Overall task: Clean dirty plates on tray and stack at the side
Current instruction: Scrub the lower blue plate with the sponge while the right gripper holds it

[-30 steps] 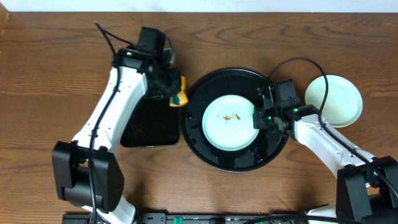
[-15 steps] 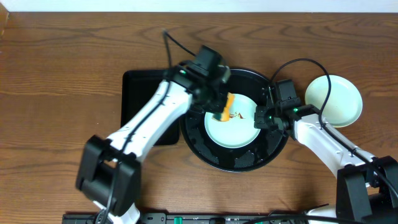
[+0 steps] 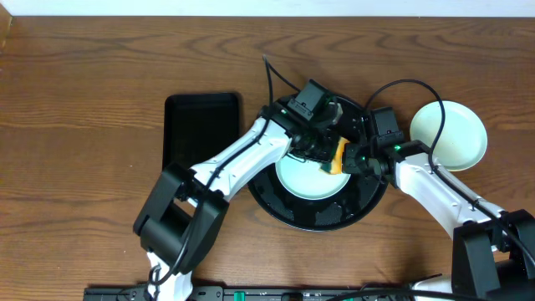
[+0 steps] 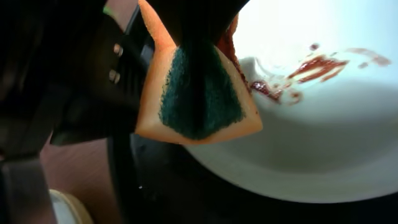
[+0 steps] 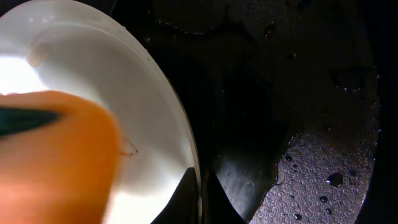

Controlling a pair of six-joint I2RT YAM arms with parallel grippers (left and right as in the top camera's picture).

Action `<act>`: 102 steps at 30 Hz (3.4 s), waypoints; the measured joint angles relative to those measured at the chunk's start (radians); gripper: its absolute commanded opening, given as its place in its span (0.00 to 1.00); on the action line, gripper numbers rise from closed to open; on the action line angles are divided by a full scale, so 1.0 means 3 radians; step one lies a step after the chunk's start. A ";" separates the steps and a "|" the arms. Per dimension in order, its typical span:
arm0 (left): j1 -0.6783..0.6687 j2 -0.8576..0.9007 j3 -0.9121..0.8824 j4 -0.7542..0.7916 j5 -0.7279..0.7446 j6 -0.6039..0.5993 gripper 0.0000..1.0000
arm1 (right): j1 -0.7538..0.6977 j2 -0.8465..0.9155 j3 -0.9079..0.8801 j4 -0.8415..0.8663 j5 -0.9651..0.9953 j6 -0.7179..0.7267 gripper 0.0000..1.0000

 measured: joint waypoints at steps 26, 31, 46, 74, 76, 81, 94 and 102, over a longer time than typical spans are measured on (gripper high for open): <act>0.0140 0.0305 0.0000 -0.0228 -0.0605 -0.0221 0.07 | 0.0000 0.0008 0.0000 -0.0122 0.0000 0.0000 0.01; 0.0322 0.0303 0.0001 -0.0348 -0.0753 -0.0206 0.08 | 0.0000 0.0008 0.0000 -0.0131 0.0000 0.0000 0.01; 0.0395 0.0298 0.0003 -0.0420 -0.0774 -0.0108 0.07 | 0.0000 0.0008 0.0000 0.0177 -0.0179 0.0010 0.21; 0.0554 0.0277 0.0006 -0.0698 -0.0949 -0.0108 0.07 | 0.0345 0.0505 0.0099 0.0455 -0.0203 0.0117 0.01; 0.0647 0.0276 0.0006 -0.0735 -0.0950 -0.0107 0.07 | 0.0345 0.0505 0.0102 0.0451 -0.0202 0.0117 0.01; 0.0819 0.0261 0.0005 -0.0781 -0.0932 0.0045 0.08 | 0.0345 0.0506 0.0102 0.0450 -0.0200 0.0117 0.01; 0.0858 -0.0696 -0.0015 -0.0949 -0.1434 0.0219 0.07 | 0.0345 0.0295 0.0057 0.0375 0.0286 0.0013 0.01; 0.0956 -0.0872 -0.0015 -0.1030 -0.1544 0.0210 0.07 | 0.0342 -0.0425 0.0041 0.0383 0.0823 -0.0404 0.01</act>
